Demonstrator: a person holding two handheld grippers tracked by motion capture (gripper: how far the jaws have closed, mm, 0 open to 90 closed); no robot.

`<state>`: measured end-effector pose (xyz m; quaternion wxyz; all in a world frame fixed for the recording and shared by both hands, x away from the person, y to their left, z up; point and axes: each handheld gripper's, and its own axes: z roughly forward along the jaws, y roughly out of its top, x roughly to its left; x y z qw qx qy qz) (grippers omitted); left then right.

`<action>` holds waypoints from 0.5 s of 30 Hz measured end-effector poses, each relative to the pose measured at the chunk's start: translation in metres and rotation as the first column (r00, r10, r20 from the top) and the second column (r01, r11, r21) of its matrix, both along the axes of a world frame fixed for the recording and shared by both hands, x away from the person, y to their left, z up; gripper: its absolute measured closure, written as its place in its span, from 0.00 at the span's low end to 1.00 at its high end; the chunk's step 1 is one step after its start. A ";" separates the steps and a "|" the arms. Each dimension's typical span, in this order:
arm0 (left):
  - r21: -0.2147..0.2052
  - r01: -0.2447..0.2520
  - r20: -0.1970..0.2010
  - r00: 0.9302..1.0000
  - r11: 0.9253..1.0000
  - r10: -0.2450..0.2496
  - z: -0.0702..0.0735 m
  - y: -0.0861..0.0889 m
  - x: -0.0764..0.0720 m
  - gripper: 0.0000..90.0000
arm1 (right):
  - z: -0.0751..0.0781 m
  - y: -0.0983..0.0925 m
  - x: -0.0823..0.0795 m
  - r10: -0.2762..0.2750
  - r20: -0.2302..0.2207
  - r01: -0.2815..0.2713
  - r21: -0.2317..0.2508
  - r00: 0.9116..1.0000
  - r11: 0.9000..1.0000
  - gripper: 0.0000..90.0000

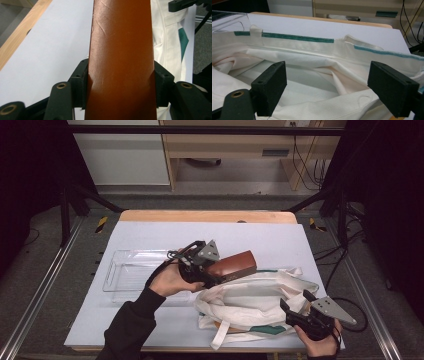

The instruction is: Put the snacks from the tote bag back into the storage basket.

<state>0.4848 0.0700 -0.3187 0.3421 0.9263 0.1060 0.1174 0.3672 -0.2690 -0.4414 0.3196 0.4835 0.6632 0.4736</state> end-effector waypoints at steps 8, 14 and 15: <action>-0.001 -0.036 0.007 0.999 0.999 0.036 0.006 0.030 0.002 0.48 | -0.001 0.004 0.001 0.011 -0.002 -0.011 -0.002 1.000 1.000 0.16; -0.005 -0.077 0.020 0.997 0.997 0.077 0.011 0.054 0.003 0.48 | -0.003 0.007 0.002 0.011 -0.006 -0.011 -0.012 1.000 1.000 0.15; -0.008 -0.086 0.020 0.996 0.996 0.086 0.012 0.058 0.003 0.48 | -0.003 0.007 0.002 0.014 -0.005 -0.014 -0.017 1.000 1.000 0.14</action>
